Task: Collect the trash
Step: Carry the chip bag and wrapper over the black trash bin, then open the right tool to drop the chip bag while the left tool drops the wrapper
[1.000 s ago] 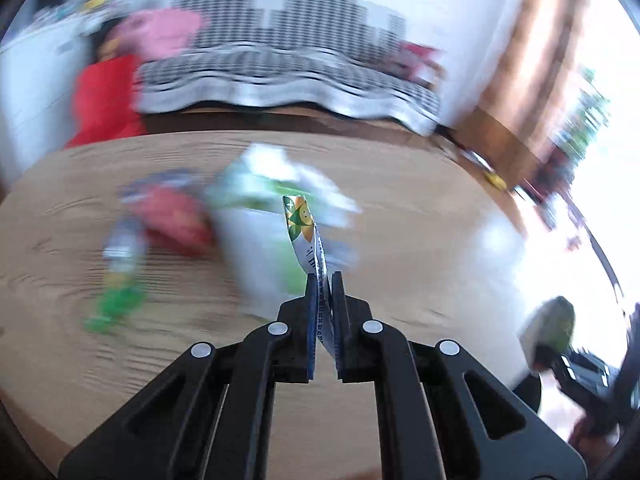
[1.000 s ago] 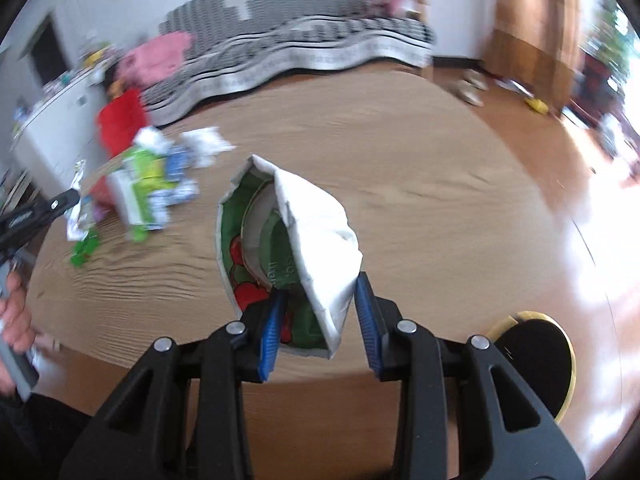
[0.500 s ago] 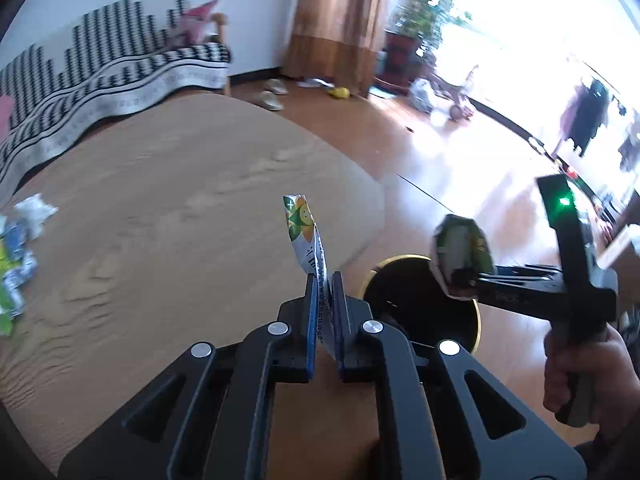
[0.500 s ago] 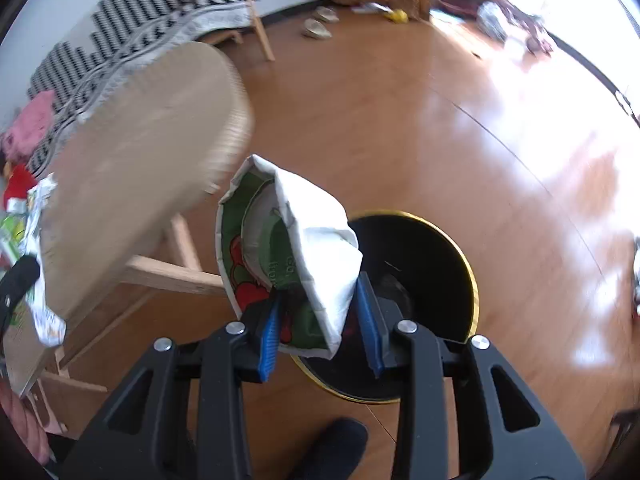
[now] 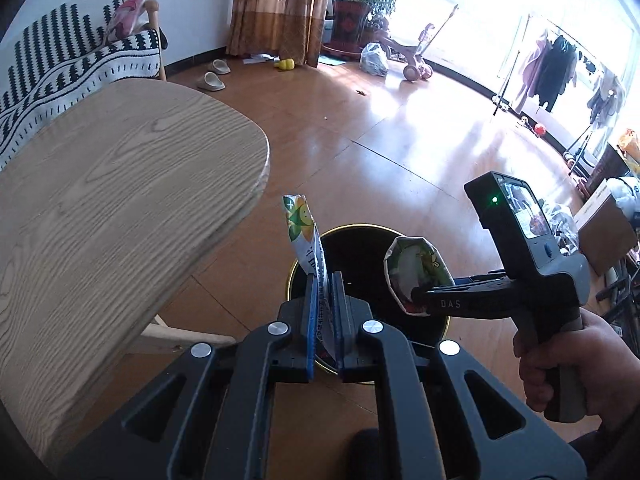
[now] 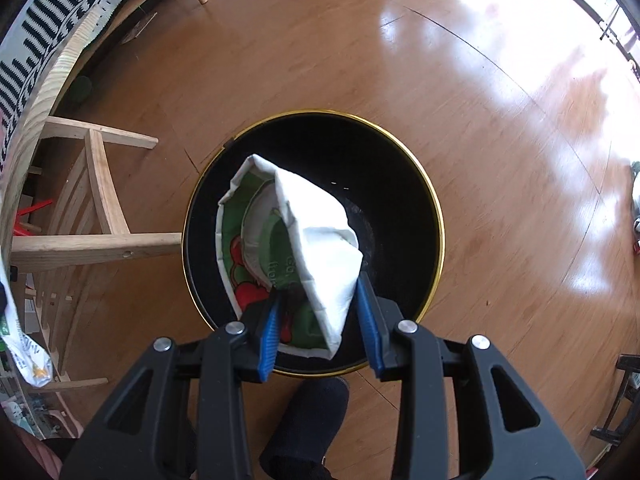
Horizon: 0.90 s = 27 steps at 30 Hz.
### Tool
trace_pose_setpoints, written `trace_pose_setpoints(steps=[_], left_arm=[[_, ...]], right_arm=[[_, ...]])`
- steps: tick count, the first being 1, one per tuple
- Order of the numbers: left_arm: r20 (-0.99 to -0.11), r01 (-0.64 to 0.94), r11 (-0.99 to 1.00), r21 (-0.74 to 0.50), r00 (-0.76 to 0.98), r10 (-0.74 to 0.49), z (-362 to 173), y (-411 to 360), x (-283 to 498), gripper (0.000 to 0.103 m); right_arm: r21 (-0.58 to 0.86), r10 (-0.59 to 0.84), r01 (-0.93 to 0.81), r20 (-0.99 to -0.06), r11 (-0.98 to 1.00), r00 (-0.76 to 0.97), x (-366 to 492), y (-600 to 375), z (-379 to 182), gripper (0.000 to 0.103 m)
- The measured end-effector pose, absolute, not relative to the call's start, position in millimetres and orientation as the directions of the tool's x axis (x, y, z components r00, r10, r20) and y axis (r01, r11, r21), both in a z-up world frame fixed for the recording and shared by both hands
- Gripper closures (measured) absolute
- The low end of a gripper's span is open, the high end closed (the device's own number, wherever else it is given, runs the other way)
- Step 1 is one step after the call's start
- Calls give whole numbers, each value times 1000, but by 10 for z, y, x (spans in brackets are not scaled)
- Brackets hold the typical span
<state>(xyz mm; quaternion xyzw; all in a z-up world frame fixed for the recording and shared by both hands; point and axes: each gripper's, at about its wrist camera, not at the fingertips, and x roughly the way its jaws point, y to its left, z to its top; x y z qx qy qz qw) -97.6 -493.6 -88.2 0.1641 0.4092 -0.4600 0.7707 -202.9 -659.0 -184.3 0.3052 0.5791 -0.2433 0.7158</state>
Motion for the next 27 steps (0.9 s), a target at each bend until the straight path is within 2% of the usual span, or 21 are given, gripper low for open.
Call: trace_pose_setpoints(steps=[5, 6, 7, 8, 9, 19, 27], left_arm=[[-794, 839, 527, -133, 229, -564, -968, -5044, -916, 97], [-796, 839, 528, -135, 225, -562, -984, -5056, -916, 97], [-797, 838, 528, -138, 222, -561, -996, -5067, -907, 97], [-799, 837, 529, -141, 219, -560, -1004, -5075, -896, 97], [-800, 836, 529, -143, 217, -560, -1014, -5079, -909, 97], [-813, 832, 512, -214, 139, -566, -1202, -5246, -892, 97], [-844, 826, 498, -263, 53, -533, -1600, -5528, -981, 97]], right_arm=[[162, 6, 707, -976, 689, 217, -1983, -6622, -1818, 68], [163, 3, 708, -975, 687, 221, -1986, -6628, -1809, 65], [167, 5, 710, -974, 684, 225, -1978, -6627, -1815, 59], [171, 2, 713, -973, 680, 231, -1992, -6649, -1804, 41], [169, -12, 718, -971, 675, 240, -2009, -6663, -1775, 32], [161, -62, 769, -966, 619, 252, -2177, -6805, -1664, 31], [160, -108, 804, -958, 572, 267, -2400, -6941, -1549, 27]])
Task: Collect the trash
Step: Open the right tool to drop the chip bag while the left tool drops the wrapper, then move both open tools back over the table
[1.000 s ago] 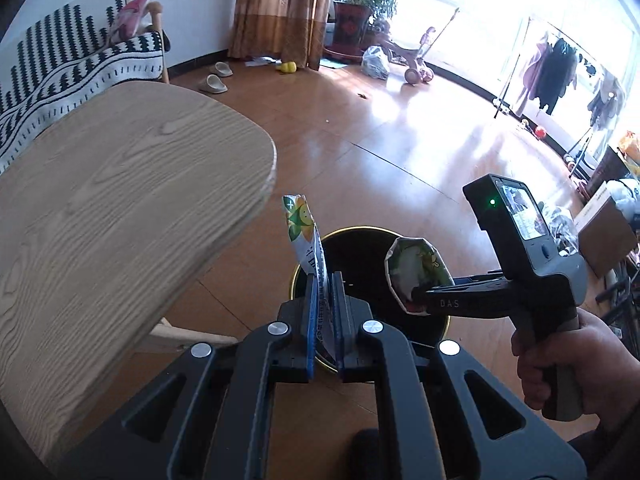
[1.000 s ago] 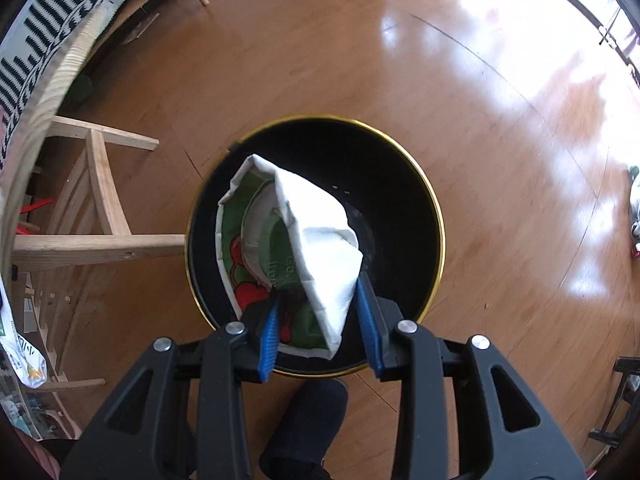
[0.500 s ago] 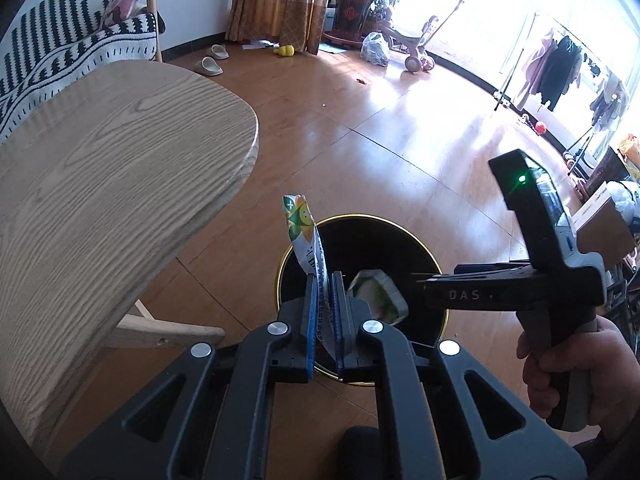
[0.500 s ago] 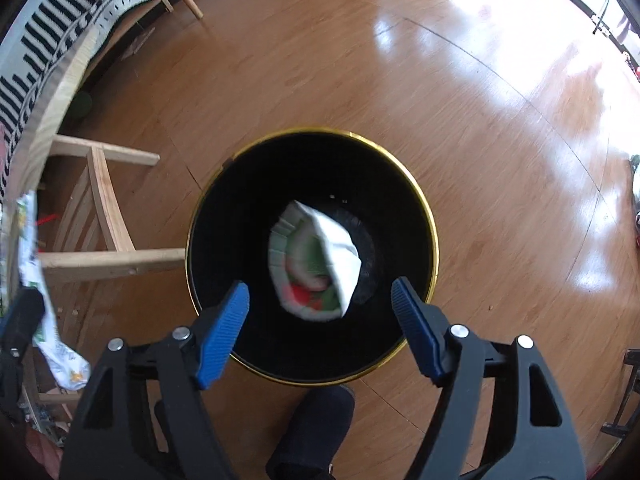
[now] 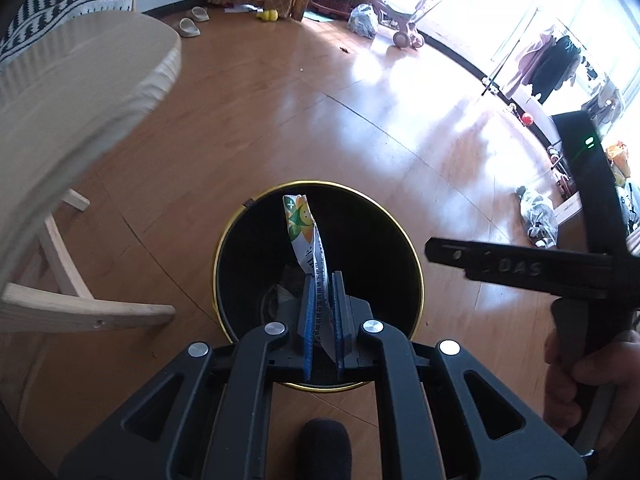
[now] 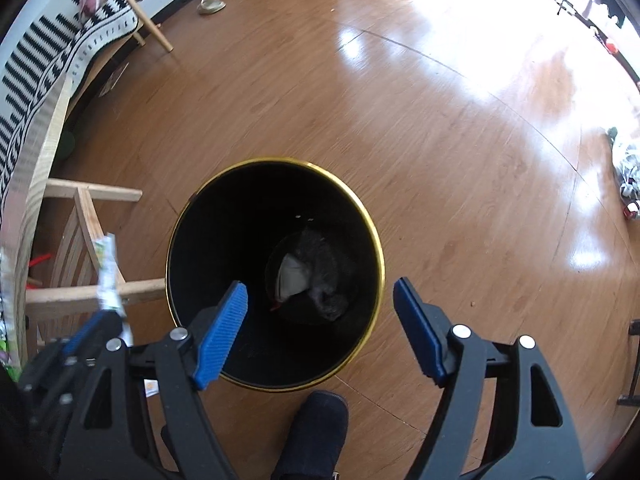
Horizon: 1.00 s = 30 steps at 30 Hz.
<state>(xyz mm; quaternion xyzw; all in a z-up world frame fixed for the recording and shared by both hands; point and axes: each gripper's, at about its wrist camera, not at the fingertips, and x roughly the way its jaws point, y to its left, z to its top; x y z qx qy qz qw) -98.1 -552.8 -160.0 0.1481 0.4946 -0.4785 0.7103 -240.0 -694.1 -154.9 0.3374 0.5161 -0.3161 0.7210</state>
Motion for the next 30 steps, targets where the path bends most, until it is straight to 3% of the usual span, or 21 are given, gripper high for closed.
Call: trace_pose_setpoints(steps=[5, 7, 8, 9, 14, 21, 30], left_arm=[[-845, 831, 485, -271, 35, -533, -1680, -5616, -1037, 92], [-841, 834, 476, -279, 27, -540, -1663, -5616, -1049, 71], [-837, 836, 474, -278, 31, -546, -1648, -5610, -1056, 47], [-829, 838, 474, -271, 48, -558, -1611, -5585, -1064, 35], [-815, 845, 469, -257, 71, -576, -1441, -5474, -1047, 33], [-807, 819, 542, -190, 185, -561, -997, -4875, -810, 11], [-749, 691, 708, -146, 390, -535, -313, -3516, -201, 10]], right_arm=[[159, -129, 808, -952, 568, 278, -2461, -6971, -1482, 25], [154, -140, 808, -950, 569, 280, -2462, -6966, -1451, 24], [154, -145, 808, -948, 568, 283, -2461, -6962, -1425, 24], [156, -148, 809, -947, 566, 286, -2451, -6953, -1404, 24], [169, -167, 805, -935, 569, 315, -2366, -6861, -1236, 24], [170, -173, 739, -915, 651, 364, -1931, -6463, -956, 21], [204, -137, 548, -844, 811, 518, -1012, -5394, -386, 21]])
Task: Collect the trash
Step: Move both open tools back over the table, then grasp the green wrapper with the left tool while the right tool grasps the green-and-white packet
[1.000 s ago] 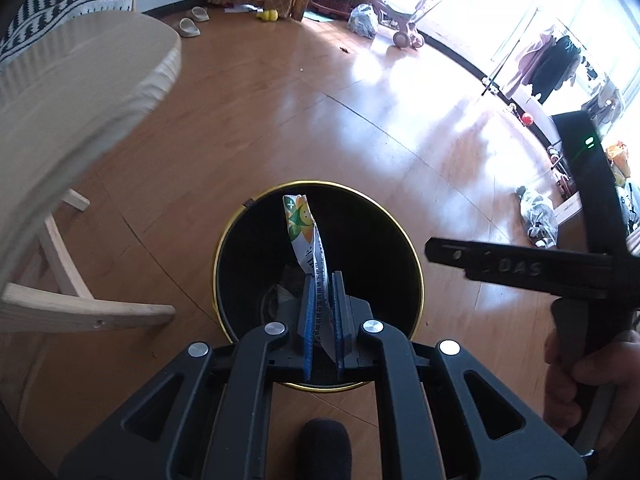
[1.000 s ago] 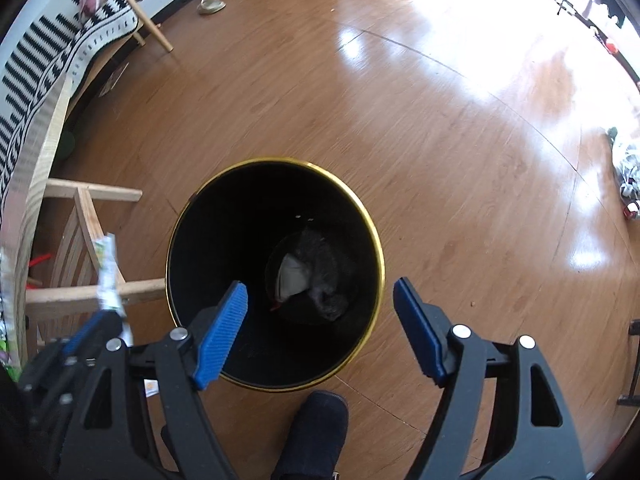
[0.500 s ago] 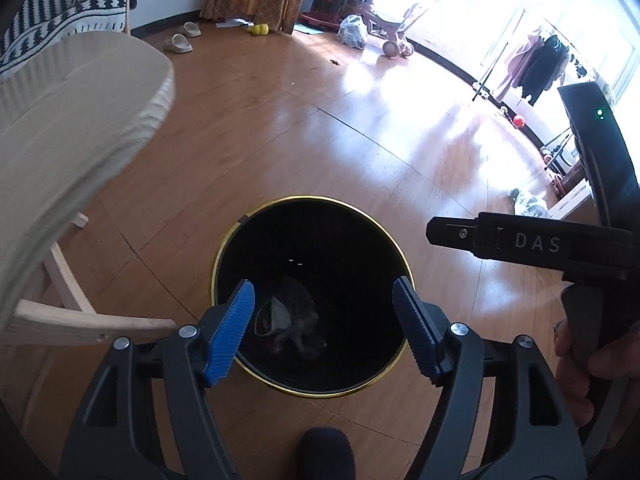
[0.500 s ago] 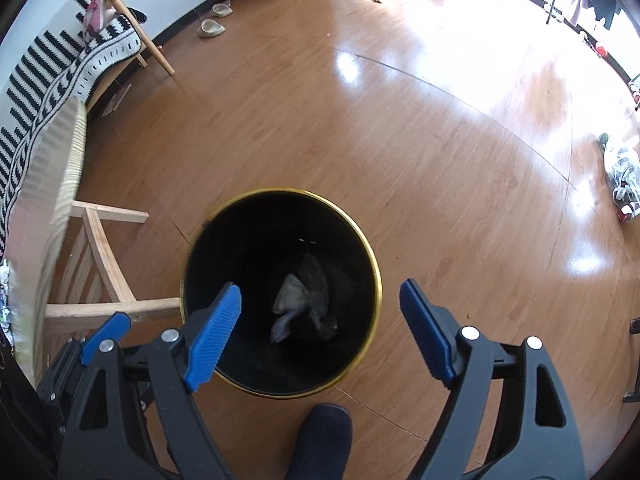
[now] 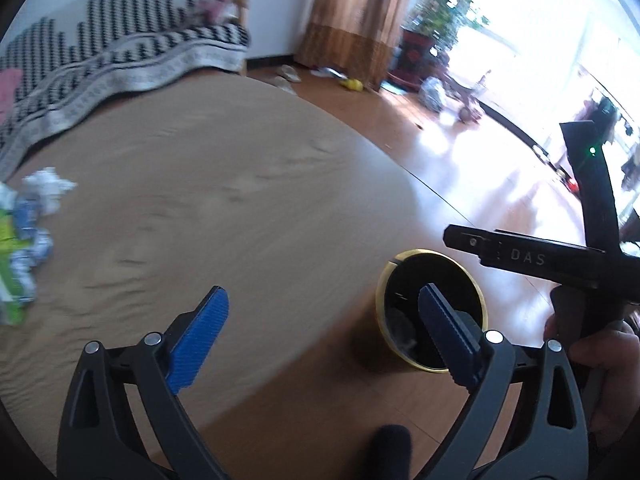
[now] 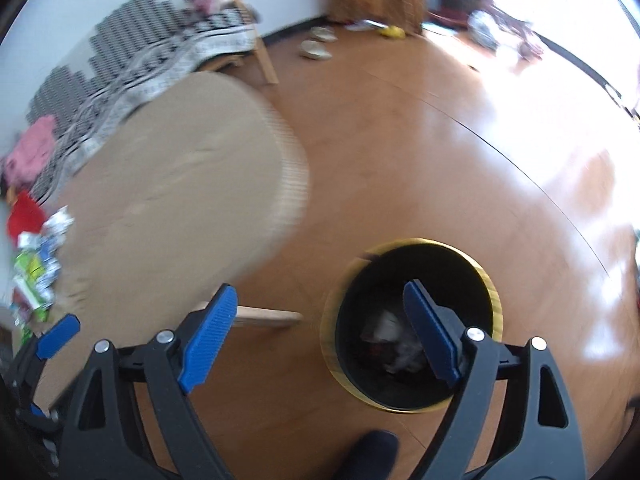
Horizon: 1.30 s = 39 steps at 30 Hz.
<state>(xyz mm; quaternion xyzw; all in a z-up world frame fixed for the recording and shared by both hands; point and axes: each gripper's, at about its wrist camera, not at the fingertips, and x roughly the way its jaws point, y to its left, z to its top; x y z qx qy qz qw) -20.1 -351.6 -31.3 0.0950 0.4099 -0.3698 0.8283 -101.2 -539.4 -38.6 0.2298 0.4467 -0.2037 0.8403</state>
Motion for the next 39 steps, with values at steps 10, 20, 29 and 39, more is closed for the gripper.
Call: trace_pose_setpoints(steps=[10, 20, 29, 39], left_arm=[[-722, 404, 914, -32, 623, -301, -85, -1438, 437, 10], [-751, 171, 985, 18, 653, -99, -353, 181, 661, 10], [-767, 164, 985, 56, 639, -62, -572, 232, 1000, 18], [-794, 141, 990, 18, 604, -71, -403, 327, 866, 93]], right_arm=[[213, 59, 196, -805, 957, 591, 197, -3596, -113, 21], [193, 208, -88, -789, 977, 578, 820, -2137, -195, 21], [196, 235, -130, -799, 972, 554, 1111, -1679, -299, 21], [200, 266, -179, -807, 963, 527, 1212, -1446, -366, 25]])
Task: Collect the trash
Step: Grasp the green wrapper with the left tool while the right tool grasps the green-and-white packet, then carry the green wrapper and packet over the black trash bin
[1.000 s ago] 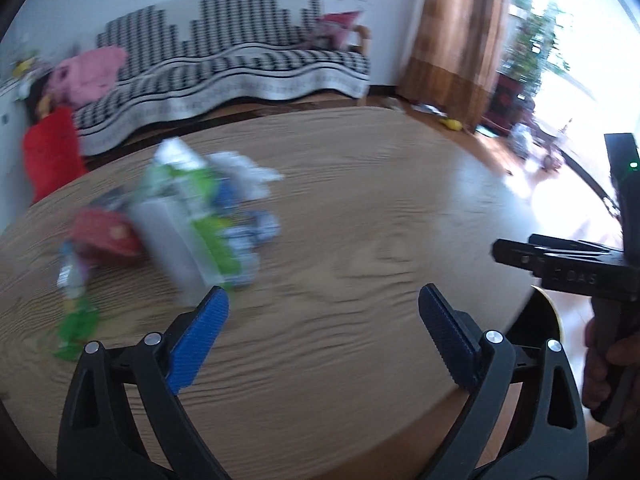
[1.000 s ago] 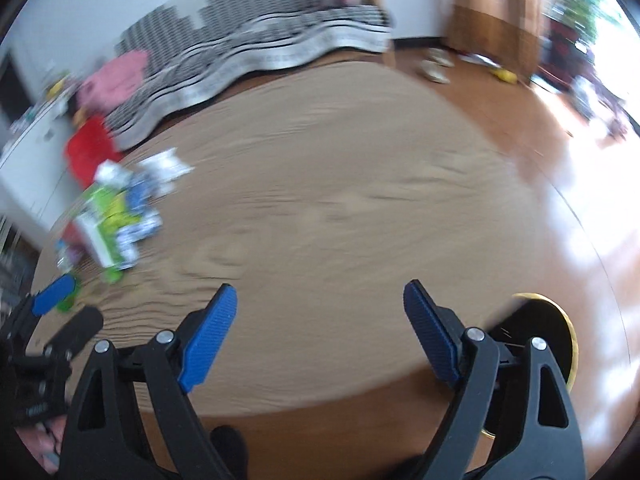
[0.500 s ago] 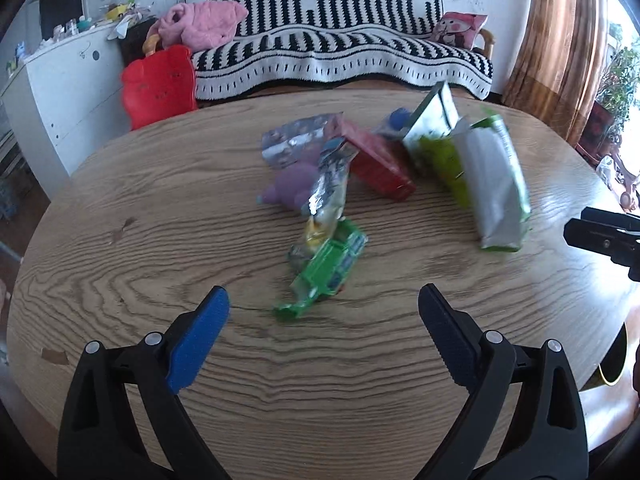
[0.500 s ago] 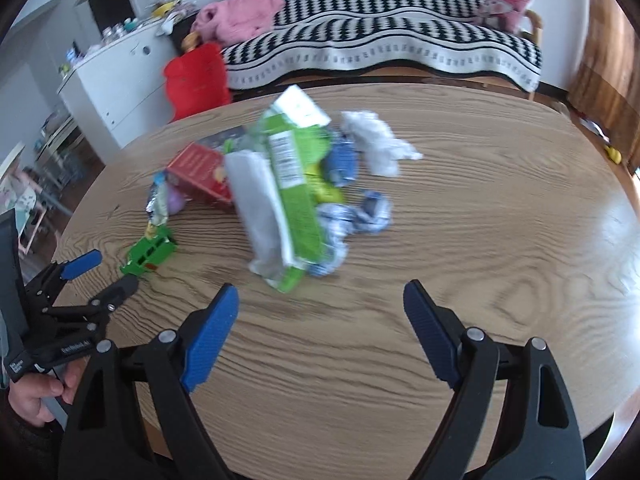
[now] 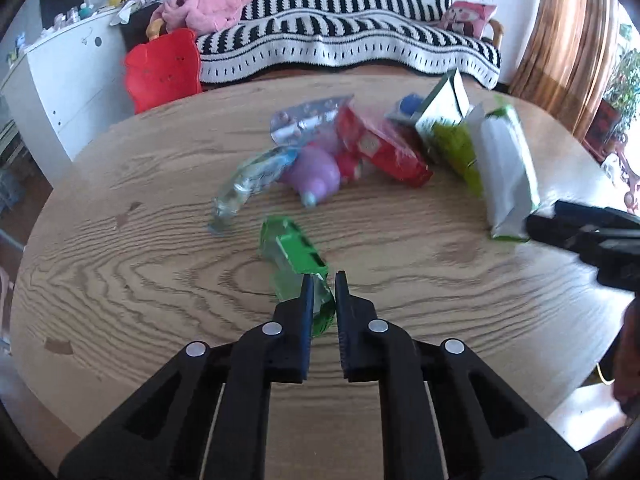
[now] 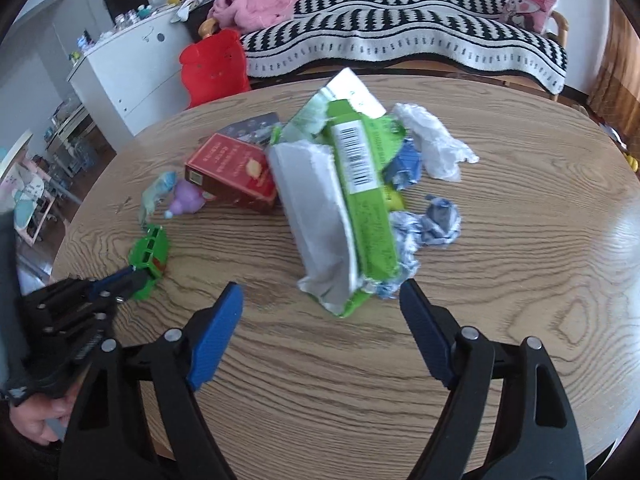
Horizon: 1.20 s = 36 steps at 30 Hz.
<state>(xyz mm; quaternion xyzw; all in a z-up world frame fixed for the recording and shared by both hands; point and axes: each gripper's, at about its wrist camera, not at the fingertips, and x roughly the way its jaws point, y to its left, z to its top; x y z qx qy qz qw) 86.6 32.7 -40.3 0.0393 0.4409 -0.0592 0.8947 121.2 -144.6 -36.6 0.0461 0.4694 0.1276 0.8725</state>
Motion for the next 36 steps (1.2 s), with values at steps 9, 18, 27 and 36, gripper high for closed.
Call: trace_pose_setpoints(steps=[9, 18, 27, 36], left_arm=[[-761, 152, 984, -96, 626, -171, -148, 394, 718, 93], [-757, 160, 981, -110, 627, -187, -96, 313, 743, 93], [-734, 161, 977, -139, 646, -211, 52, 232, 722, 93], [-718, 221, 965, -142, 648, -254, 157, -179, 651, 93]], right_arm=[[95, 165, -155, -825, 983, 540, 1454, -1252, -533, 25], [87, 159, -155, -816, 984, 556, 1409, -1274, -508, 88], [160, 225, -162, -773, 974, 593, 992, -1613, -142, 90], [163, 218, -144, -735, 976, 642, 398, -2140, 147, 90]])
